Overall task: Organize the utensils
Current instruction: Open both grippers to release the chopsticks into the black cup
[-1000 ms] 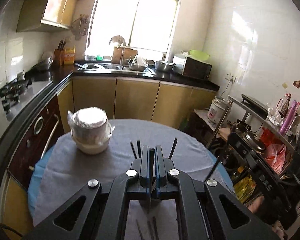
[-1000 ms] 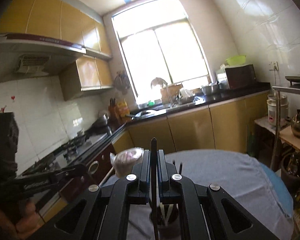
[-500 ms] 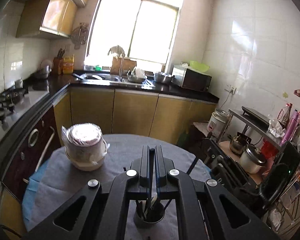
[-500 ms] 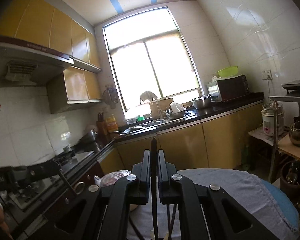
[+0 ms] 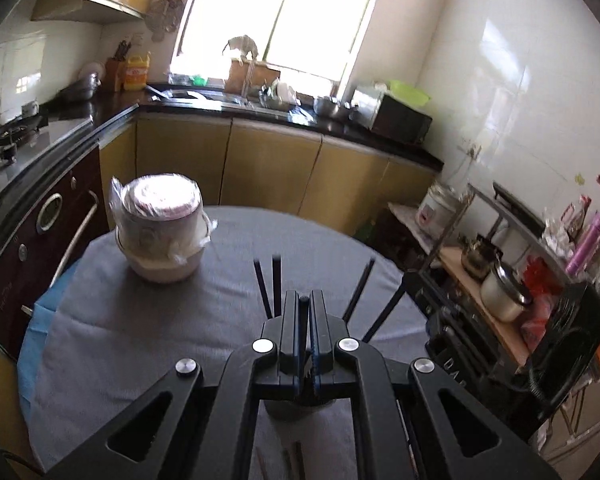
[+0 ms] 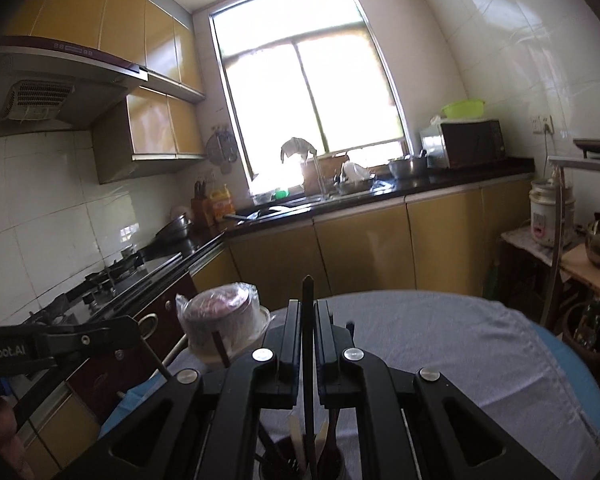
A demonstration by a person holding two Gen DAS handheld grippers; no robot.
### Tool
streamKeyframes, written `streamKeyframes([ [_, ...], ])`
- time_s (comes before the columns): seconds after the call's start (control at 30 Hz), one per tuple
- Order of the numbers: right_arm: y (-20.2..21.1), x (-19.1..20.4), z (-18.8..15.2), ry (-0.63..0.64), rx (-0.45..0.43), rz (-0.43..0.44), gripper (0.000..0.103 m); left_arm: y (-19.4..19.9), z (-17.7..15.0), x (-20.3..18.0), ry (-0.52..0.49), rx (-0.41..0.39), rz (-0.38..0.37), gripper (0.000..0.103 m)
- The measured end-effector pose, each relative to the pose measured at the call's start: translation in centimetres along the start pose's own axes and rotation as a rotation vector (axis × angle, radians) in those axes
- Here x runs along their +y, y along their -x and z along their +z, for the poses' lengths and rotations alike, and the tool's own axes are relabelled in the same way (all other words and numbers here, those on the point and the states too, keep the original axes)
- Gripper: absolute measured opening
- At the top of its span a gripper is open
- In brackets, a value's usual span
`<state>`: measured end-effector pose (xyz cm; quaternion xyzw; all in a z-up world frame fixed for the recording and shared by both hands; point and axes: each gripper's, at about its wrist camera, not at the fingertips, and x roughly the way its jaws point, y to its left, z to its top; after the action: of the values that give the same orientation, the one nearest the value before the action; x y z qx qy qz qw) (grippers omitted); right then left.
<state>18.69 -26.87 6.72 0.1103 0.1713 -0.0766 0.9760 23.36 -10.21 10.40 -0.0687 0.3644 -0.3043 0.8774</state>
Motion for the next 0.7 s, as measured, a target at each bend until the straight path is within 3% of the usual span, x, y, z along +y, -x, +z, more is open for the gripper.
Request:
streamKeyframes([
  [0.3, 2.7, -1.7, -0.9, -0.076, 0.111, 0.063, 0.011, 1.6, -3.2, 0.7, -0.005, 0.078, -0.027, 0.009],
  [0.37, 4.0, -2.3, -1.0, -0.101, 0.109, 0.069, 0.018, 2.8, -4.2, 0.9, -0.008, 0.067, -0.03, 0.026],
  [0.43, 5.6, -3.0, -1.4, -0.131, 0.105, 0.073, 0.035, 4.4, -5.4, 1.1, -0.017, 0.045, -0.005, 0.046],
  [0.47, 6.4, -3.3, -1.7, -0.143, 0.101, 0.075, 0.049, 4.9, -5.9, 1.2, -0.017, 0.035, 0.004, 0.051],
  [0.57, 9.2, -4.0, -3.1, -0.146, 0.082, 0.069, 0.052, 6.5, -8.2, 1.8, -0.007, 0.031, 0.021, 0.051],
  [0.7, 11.9, -3.8, -5.5, -0.126, 0.132, 0.087, 0.052, 7.9, -12.6, 2.9, 0.027, 0.062, 0.089, 0.054],
])
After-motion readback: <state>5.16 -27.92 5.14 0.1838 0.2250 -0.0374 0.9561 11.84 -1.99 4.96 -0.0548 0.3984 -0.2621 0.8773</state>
